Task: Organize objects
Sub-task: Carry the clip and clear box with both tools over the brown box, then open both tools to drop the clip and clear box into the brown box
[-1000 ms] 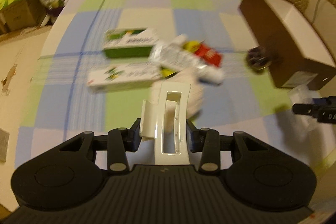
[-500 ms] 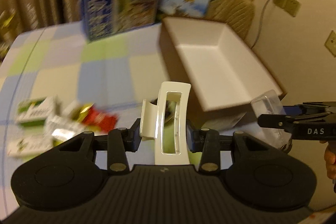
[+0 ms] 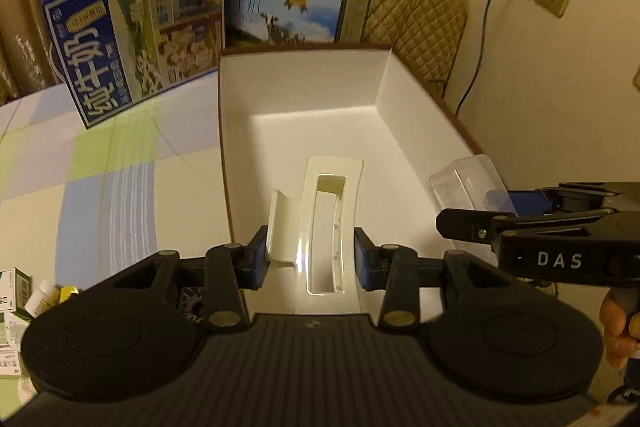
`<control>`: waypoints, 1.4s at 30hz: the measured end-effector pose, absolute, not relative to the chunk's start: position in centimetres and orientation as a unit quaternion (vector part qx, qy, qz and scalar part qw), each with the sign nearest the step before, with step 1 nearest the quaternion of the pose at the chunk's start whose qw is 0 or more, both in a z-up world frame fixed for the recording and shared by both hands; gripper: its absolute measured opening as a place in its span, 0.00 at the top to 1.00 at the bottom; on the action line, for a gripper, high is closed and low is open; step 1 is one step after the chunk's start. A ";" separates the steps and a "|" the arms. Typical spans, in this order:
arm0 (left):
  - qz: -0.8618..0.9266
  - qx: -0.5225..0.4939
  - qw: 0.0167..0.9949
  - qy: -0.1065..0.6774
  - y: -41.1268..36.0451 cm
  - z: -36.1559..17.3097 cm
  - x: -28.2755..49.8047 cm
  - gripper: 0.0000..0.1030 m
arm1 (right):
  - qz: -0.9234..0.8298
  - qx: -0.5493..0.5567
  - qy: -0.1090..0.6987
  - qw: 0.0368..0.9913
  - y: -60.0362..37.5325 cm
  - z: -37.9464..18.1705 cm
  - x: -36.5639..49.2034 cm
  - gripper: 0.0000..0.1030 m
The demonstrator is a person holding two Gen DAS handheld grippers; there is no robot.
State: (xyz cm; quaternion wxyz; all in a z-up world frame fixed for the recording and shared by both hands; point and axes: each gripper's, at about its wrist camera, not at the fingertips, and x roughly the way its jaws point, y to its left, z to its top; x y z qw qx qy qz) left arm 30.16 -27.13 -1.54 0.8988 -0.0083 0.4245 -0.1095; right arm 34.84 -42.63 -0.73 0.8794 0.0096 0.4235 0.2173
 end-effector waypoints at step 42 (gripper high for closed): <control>-0.098 0.005 0.871 0.482 -28.9 -5.6 35.1 0.65 | 0.258 -0.104 0.485 0.829 -40.6 -6.3 38.6 0.42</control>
